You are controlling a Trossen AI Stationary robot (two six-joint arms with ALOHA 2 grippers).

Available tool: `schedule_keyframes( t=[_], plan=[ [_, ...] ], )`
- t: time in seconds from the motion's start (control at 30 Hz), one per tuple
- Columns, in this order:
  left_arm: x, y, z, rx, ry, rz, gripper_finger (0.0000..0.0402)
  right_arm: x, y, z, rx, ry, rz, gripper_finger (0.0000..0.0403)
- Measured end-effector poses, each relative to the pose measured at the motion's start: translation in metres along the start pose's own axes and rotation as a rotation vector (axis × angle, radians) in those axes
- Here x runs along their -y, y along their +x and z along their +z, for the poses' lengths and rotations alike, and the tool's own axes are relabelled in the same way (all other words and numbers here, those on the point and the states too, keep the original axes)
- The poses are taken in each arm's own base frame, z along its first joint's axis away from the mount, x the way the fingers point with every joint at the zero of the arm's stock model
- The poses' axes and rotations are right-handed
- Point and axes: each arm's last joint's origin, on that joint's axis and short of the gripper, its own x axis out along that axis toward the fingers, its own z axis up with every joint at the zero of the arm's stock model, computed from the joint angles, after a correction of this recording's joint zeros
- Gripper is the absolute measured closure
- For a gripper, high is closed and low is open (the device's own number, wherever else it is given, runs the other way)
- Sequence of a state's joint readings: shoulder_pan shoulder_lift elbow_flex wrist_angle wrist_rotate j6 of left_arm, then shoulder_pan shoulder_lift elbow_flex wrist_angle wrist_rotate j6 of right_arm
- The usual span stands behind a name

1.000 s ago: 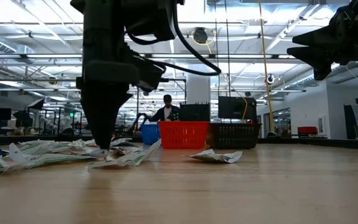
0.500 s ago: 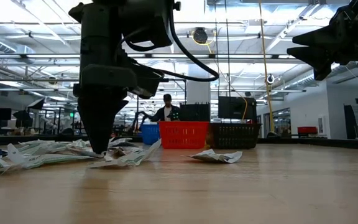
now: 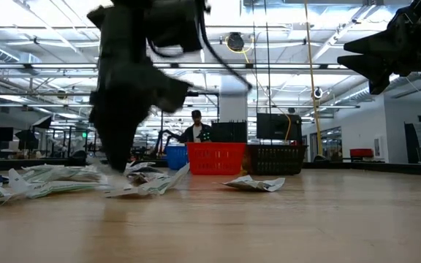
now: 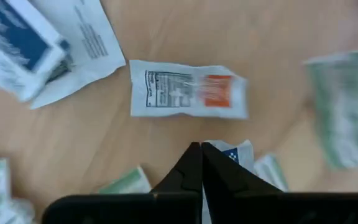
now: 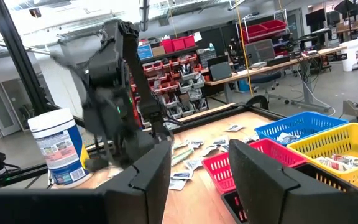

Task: Pick & Place First Aid Supplies
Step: Put the alcohol pad into the blue bin

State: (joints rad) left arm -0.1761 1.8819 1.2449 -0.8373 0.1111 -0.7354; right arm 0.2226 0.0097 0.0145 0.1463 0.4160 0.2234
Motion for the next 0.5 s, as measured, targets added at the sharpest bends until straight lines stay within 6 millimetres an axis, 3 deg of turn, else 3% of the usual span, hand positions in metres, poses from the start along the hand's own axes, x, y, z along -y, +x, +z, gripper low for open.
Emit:
schedule_keyframes(
  t=[0.3, 0.5],
  plan=[
    [-0.008, -0.062, -0.011, 0.096, 0.069, -0.14, 0.04, 0.0, 0.0, 0.0, 0.001, 0.001, 0.0, 0.0248],
    [-0.007, -0.083, -0.022, 0.127, 0.259, -0.214, 0.04, 0.0, 0.0, 0.0, 0.001, 0.001, 0.0, 0.0248]
  ],
)
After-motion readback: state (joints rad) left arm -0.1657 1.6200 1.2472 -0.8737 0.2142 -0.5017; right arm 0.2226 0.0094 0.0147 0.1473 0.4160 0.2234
